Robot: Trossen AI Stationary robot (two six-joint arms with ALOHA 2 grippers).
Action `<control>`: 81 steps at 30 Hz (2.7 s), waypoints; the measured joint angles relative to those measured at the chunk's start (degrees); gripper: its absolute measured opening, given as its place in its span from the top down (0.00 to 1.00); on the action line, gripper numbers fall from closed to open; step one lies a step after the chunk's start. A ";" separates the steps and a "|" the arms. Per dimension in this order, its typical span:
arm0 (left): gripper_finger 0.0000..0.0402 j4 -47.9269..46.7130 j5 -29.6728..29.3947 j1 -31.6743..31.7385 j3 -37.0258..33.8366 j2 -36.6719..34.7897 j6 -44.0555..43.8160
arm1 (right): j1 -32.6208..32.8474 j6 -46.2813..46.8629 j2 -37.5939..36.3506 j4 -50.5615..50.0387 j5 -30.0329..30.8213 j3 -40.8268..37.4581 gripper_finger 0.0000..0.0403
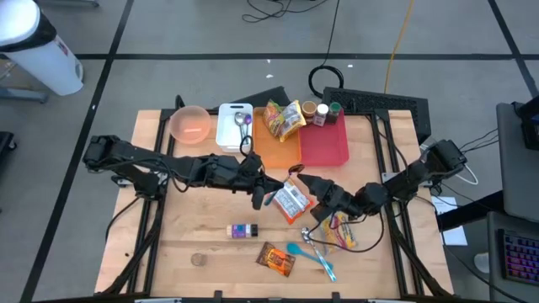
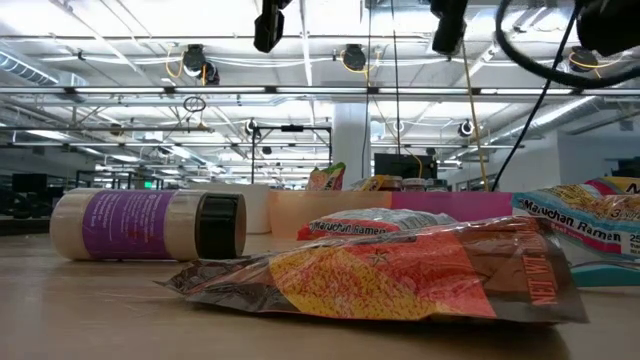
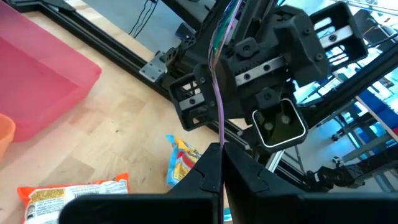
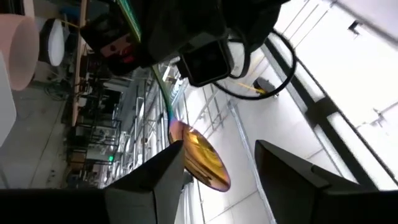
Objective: Pick & Place Food Item
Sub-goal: Put the purple blue spoon into the white bin
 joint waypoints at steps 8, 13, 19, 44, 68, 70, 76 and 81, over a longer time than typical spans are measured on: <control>0.99 -0.42 -1.35 -0.02 0.00 0.00 -0.50 | -4.45 3.86 0.00 -1.51 -0.52 0.21 0.54; 0.98 -0.50 -1.30 0.25 0.00 0.00 0.41 | -3.36 3.84 0.00 -1.79 1.23 0.21 0.54; 0.98 0.23 0.36 0.31 0.02 0.01 1.19 | -1.65 3.00 0.02 -2.27 7.66 0.03 0.54; 0.99 -0.66 0.29 0.33 0.02 0.00 0.49 | -4.83 3.36 0.02 -3.08 0.06 -0.05 0.75; 0.68 5.35 6.64 0.33 0.09 -0.07 14.18 | -4.66 13.57 0.02 -7.84 1.05 -0.03 1.00; 0.62 6.22 6.69 0.48 0.09 -0.05 16.32 | -4.59 15.25 -0.03 -8.41 1.91 0.01 1.00; 0.50 7.38 6.87 1.65 0.13 -0.35 21.80 | -3.53 20.09 -0.02 -10.03 3.63 -0.01 1.00; 0.46 7.56 6.87 2.05 0.13 -0.50 27.69 | -3.15 24.16 -0.02 -12.44 4.55 -0.01 1.00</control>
